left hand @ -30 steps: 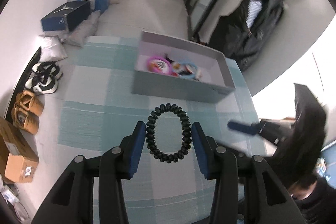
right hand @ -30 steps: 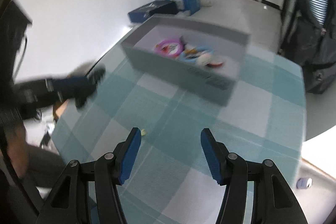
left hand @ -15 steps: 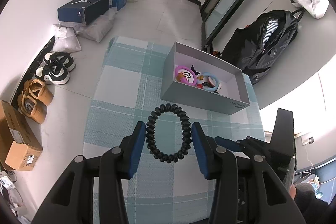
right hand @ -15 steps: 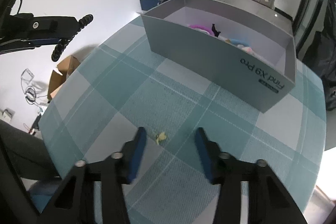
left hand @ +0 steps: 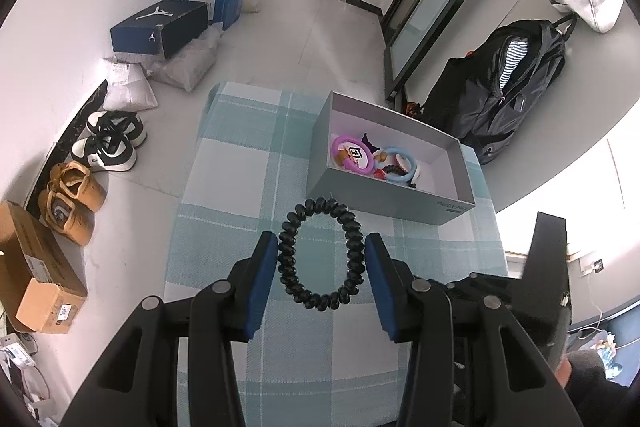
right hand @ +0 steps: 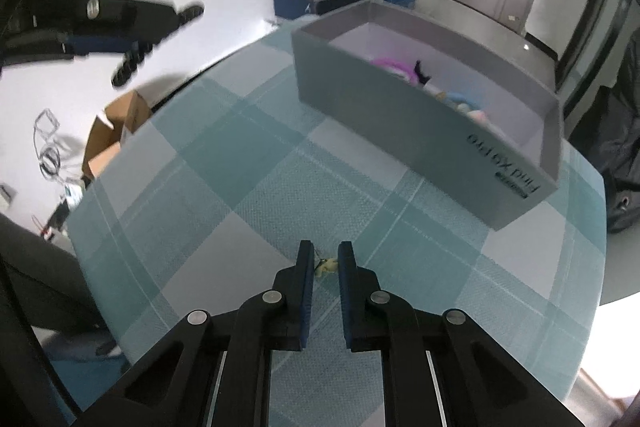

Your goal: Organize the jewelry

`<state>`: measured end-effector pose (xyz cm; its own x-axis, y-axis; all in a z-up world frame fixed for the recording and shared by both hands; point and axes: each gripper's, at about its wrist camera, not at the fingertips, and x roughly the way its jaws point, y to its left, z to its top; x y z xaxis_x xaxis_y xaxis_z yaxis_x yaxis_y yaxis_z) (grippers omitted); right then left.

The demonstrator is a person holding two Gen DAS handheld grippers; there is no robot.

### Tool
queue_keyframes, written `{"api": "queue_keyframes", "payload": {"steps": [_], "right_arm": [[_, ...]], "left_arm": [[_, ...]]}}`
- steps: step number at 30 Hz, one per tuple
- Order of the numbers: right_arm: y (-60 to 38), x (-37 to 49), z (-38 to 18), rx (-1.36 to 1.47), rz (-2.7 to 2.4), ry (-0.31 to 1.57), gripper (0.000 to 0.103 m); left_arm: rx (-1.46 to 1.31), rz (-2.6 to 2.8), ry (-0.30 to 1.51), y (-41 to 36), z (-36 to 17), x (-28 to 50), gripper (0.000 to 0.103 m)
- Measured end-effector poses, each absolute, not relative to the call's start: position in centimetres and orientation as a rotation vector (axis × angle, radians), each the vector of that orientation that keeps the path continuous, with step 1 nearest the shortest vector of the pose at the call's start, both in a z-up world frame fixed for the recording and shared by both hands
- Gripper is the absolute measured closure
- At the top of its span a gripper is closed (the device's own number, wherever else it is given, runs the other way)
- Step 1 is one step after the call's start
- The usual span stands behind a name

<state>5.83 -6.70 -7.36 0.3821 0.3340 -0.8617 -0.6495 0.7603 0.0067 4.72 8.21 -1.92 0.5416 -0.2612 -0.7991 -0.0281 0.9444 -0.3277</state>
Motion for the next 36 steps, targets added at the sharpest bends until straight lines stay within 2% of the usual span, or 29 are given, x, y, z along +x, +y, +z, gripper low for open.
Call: {"api": "queue_keyframes", "payload": {"steps": [12,25,36], "right_arm": [[-8.9,8.6,-1.5,-0.106,0.668,0.921,0.092],[-10.8,13.7,3.3,0.015,0.694,0.840,0.092],[-12.9,18.4,1.1,0.132,0.651,0.922,0.092]], "left_arm": [[-0.295,-0.158,1.004,6.0,-1.5,6.4,0.064],[-0.288,-0.268,0.982,3.5,0.0,11.1,0.064],[-0.425,-0.325,1.078,3.3,-2.6,15.5,0.064]]}}
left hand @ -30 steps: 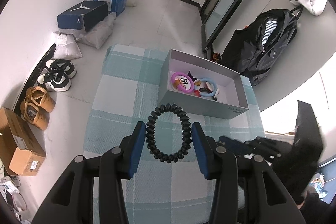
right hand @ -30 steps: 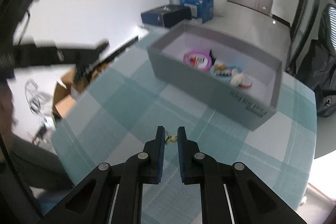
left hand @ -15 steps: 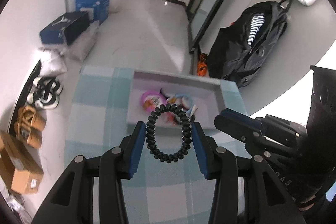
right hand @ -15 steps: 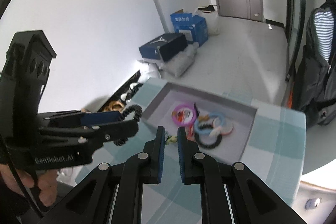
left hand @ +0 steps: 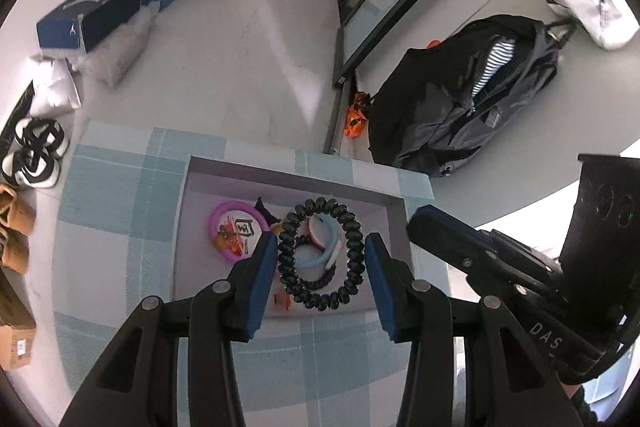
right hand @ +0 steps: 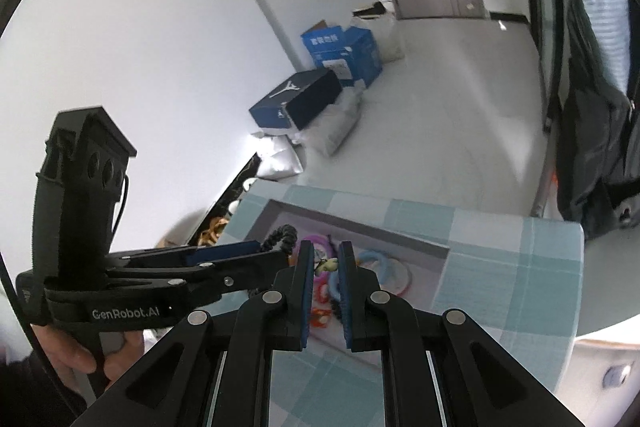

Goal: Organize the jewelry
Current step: 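Lower the bracelet and yellow charm into the grey box and open both grippers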

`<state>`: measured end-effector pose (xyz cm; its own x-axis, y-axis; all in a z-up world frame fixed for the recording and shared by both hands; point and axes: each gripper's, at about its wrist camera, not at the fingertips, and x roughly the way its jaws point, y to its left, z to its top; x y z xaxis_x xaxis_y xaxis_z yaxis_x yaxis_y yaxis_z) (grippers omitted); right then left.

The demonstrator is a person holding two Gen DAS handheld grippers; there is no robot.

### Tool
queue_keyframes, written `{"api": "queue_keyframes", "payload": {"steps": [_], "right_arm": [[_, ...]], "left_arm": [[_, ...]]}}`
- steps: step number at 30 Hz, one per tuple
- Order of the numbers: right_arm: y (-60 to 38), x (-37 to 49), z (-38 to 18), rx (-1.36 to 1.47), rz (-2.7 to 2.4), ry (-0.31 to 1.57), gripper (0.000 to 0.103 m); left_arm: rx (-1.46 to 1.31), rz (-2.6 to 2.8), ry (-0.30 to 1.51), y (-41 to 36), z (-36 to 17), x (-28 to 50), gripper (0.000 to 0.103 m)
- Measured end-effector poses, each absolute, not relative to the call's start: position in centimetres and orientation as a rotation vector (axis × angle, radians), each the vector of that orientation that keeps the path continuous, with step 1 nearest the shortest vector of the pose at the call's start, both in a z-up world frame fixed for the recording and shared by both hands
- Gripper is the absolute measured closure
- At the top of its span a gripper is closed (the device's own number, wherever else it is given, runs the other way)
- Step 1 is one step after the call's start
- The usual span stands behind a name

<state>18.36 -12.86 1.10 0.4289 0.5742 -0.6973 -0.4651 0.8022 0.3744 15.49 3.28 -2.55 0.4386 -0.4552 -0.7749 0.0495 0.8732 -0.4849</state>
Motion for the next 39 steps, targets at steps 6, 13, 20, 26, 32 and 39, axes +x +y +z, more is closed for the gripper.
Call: {"api": "queue_keyframes", "payload": {"steps": [6,13,20,26,32,39], "right_arm": [[-13.8,19.9,-0.1,0.164,0.620,0.961,0.092],[-13.5,20.5,-1.1,0.170,0.625,0.996,0.091],[-13.3,20.5,-1.7,0.171,0.600,1.025,0.047],[-14.2,20.0,-0.2,0.180,0.584,0.963,0.044],[-14.1,18.7,1.0,0.152,0.576,0.908,0.024],[-14.0,16.3,2.7,0.123,0.551,0.826,0.013]], "left_arm": [[-0.481,-0.329,1.106,3.3,-3.3,17.1,0.064],[-0.481,-0.335,1.129,2.9,-3.9,17.7,0.064],[-0.502,-0.277,1.180,4.0,-4.4,17.9,0.055],[-0.461,-0.241,1.109,4.9,-2.9,16.5,0.034],[-0.342,-0.181,1.027,4.6,-1.2,14.8,0.034],[-0.193,-0.093,0.863,3.8,2.1,11.8,0.034]]}}
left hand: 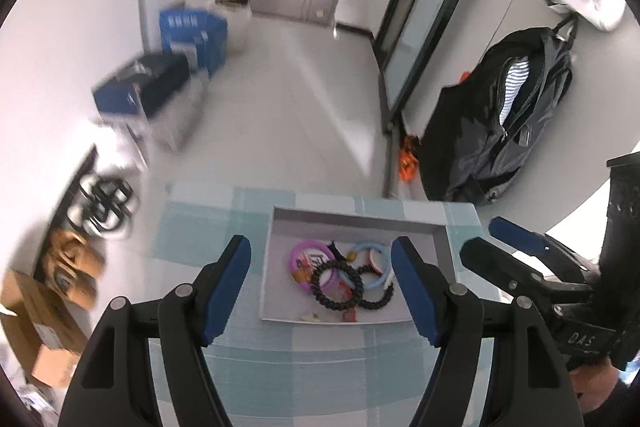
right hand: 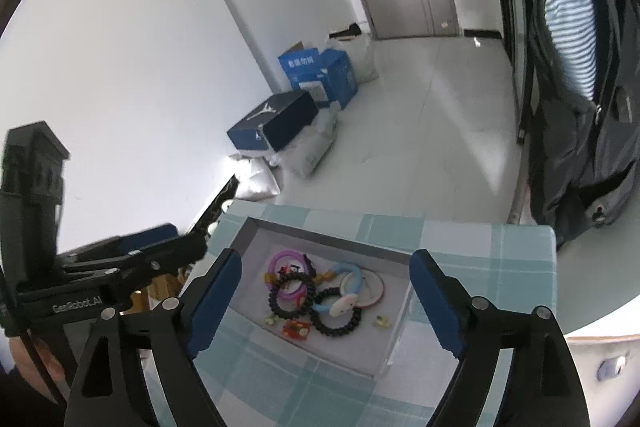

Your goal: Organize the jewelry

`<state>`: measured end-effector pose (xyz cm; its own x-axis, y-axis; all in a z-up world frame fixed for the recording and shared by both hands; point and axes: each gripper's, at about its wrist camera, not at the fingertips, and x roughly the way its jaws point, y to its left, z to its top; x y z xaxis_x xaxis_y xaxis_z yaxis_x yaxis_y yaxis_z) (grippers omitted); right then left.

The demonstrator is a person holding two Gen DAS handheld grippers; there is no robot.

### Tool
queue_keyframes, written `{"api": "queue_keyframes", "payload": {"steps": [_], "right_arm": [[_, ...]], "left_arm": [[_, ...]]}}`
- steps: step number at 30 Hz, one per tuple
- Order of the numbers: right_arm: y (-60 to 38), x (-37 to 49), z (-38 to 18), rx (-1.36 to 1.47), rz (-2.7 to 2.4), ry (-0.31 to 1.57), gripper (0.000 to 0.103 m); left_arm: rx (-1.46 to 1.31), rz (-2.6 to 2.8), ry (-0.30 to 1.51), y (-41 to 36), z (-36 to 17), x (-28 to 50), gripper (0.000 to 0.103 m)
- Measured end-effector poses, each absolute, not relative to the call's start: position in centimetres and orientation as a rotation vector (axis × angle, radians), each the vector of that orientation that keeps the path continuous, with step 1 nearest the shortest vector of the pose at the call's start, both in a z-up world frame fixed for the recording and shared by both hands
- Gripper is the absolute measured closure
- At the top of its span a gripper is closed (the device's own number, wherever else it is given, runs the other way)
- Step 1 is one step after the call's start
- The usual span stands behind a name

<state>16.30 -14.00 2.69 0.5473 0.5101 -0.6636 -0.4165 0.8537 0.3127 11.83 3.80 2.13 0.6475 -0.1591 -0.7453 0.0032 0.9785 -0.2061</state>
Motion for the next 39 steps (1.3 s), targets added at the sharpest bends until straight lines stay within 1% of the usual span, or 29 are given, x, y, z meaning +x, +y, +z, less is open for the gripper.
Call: {"api": "queue_keyframes", "payload": {"steps": [1,3,4,5,12,16,19,25,33,39], "right_arm": [[-14.0,15.7,3.0,0.117,0.549,0.809,0.012],[-14.2,14.7,3.4,0.106,0.546,0.784,0.008],[-14.3,14.3,3.7,0.106,0.547,0.774,0.008],[-14.5,13.9,3.9,0.105,0.550,0.766,0.006],[-15.7,10.4,4.9,0.142,0.523,0.728,0.002],[-16.2,8.8,5.2,0.148,0.507,0.689,0.001],[-16.2,7.8,5.5,0.107,0.499,0.665,0.001],[-16.7,6.9,5.7,0.118,0.510,0.649,0.000],[-16.4,6.2,5.7,0.100,0.524,0.639,0.000],[-16.4,6.2,5.6,0.108,0.523,0.639,0.000]], "left_arm": [[-0.185,-0.084,0.843,3.7,2.4,11.5,0.034],[-0.171,-0.061,0.806,3.7,3.0,10.7,0.030],[-0.165,-0.046,0.795,3.7,3.2,10.4,0.023],[-0.156,-0.020,0.785,3.7,3.4,10.1,0.019],[-0.150,0.012,0.679,2.9,4.6,7.2,0.018],[-0.143,0.014,0.656,2.0,4.7,5.7,0.011],[-0.139,0.015,0.656,1.7,4.3,5.0,0.011],[-0.152,0.038,0.688,1.6,3.4,4.2,0.010],[-0.118,0.036,0.664,0.9,4.0,3.5,0.010],[-0.127,0.034,0.681,1.1,3.5,3.7,0.010]]}}
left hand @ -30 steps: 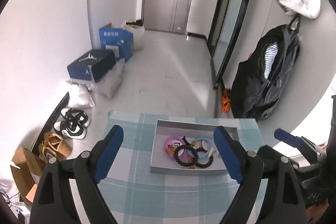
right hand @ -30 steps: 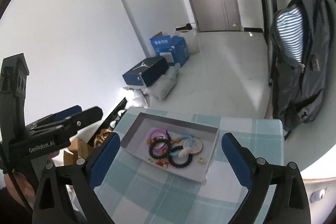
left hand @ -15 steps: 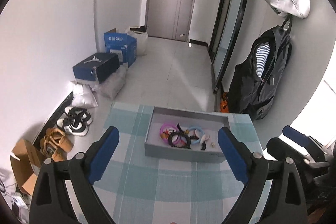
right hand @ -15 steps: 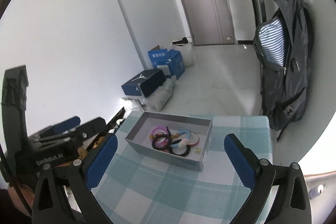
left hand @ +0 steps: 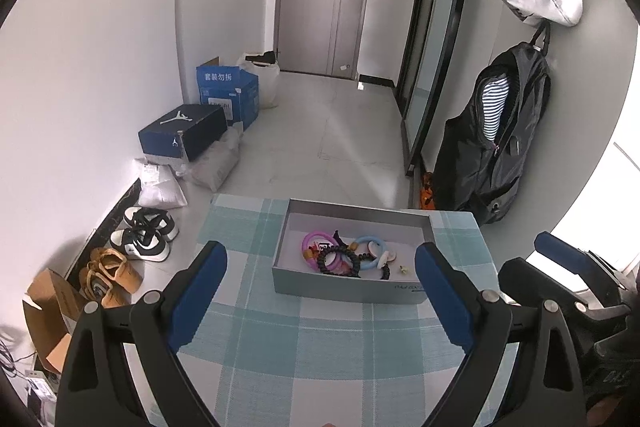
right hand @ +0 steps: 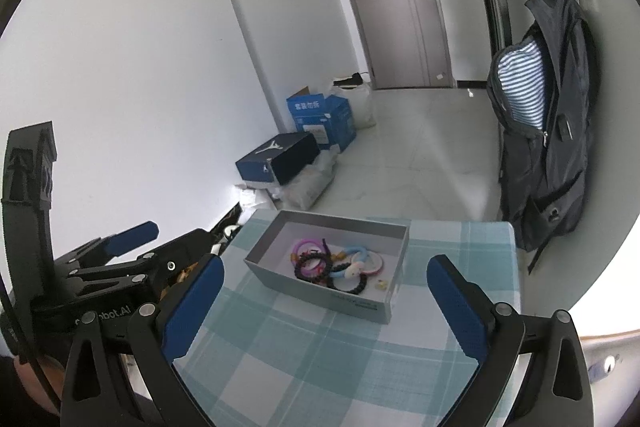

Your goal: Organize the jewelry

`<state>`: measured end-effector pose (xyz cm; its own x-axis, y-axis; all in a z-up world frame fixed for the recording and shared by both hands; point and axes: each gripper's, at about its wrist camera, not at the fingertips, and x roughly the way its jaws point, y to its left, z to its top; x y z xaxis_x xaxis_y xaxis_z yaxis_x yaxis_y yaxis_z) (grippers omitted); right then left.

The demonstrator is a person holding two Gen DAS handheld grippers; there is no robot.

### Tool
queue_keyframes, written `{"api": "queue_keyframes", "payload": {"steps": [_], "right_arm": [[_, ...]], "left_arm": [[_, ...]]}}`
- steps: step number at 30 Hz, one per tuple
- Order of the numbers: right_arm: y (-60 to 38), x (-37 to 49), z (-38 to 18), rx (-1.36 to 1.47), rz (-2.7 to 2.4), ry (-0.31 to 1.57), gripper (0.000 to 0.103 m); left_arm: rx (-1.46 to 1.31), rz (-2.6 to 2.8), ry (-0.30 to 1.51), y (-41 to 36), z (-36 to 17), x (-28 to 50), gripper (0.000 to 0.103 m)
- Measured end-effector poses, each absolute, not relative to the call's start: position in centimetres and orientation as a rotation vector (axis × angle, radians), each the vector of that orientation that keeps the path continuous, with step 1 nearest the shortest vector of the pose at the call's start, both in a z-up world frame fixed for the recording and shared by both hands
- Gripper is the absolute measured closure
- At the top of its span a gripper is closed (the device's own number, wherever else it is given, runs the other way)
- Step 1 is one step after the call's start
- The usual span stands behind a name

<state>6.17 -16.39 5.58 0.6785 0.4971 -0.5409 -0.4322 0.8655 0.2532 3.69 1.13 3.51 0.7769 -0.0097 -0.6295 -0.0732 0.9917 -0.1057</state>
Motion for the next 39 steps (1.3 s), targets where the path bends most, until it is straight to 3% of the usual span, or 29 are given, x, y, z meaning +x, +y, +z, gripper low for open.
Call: {"api": "queue_keyframes", "payload": {"steps": [39], "right_arm": [[-15.86,6.49,4.77,0.115,0.520,0.663,0.000]], "left_arm": [[-0.153,0.058,0.688,1.40,3.65,3.98,0.010]]}}
